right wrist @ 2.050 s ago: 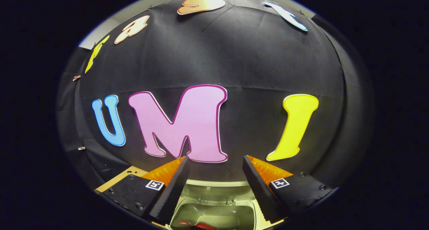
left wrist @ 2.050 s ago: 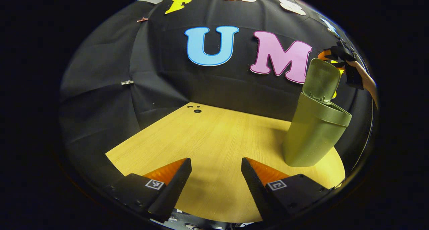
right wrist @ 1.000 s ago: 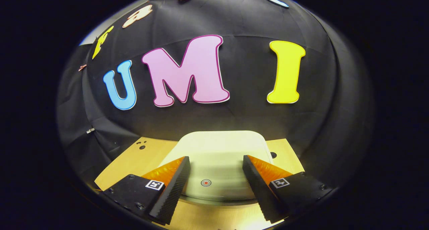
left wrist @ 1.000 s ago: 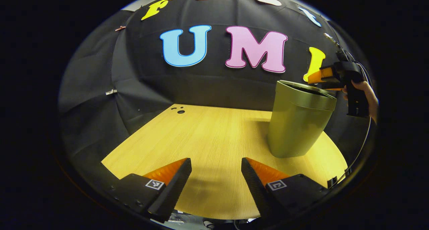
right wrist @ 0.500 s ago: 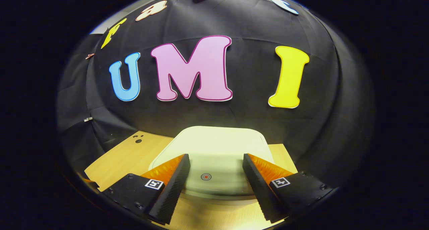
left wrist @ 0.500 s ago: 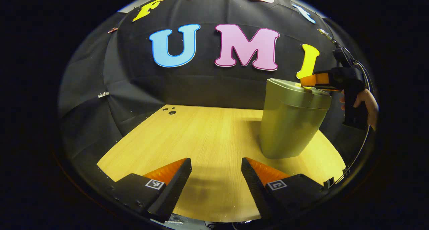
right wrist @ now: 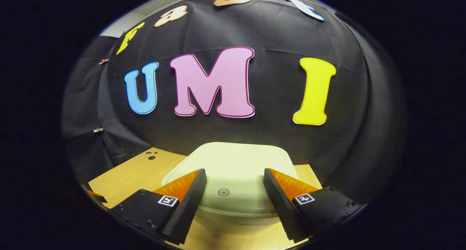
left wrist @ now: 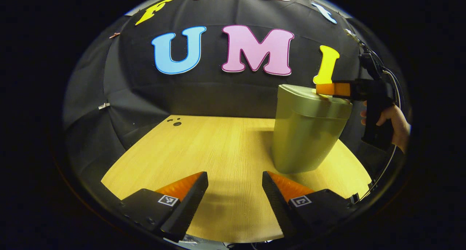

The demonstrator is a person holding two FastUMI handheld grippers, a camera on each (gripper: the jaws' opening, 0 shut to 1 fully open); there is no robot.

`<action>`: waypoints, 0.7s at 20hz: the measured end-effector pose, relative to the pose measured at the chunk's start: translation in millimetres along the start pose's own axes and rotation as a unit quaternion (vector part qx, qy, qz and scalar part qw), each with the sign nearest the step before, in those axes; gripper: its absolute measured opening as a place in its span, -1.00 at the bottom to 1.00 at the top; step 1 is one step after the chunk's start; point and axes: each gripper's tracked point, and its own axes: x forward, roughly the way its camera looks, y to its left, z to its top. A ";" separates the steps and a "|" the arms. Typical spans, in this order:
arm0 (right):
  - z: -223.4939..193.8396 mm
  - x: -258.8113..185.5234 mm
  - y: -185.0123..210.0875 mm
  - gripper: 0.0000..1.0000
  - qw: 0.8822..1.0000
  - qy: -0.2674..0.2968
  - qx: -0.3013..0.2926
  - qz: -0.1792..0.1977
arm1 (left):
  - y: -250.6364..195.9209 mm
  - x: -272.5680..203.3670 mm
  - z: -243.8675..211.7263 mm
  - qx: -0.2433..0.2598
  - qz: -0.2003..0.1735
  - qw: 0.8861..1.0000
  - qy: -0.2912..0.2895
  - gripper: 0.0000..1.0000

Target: Press the lid of the desktop garbage bin to open it, pick up the crumpled paper on the desktop and throw it into the bin, then pick up the pop can on the desktop and drop it into the bin, and finally close the garbage bin lid.

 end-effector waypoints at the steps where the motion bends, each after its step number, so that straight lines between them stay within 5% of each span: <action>1: 0.1 -1.0 0.2 0.99 1.000 0.002 0.001 -0.002 | 1.4 -1.0 5.1 -0.001 0.001 1.000 -0.007 0.92; 14: 23.9 -111.6 38.3 0.97 0.996 -0.077 0.043 -0.005 | 40.0 -42.5 89.1 0.006 0.027 0.990 -0.135 0.91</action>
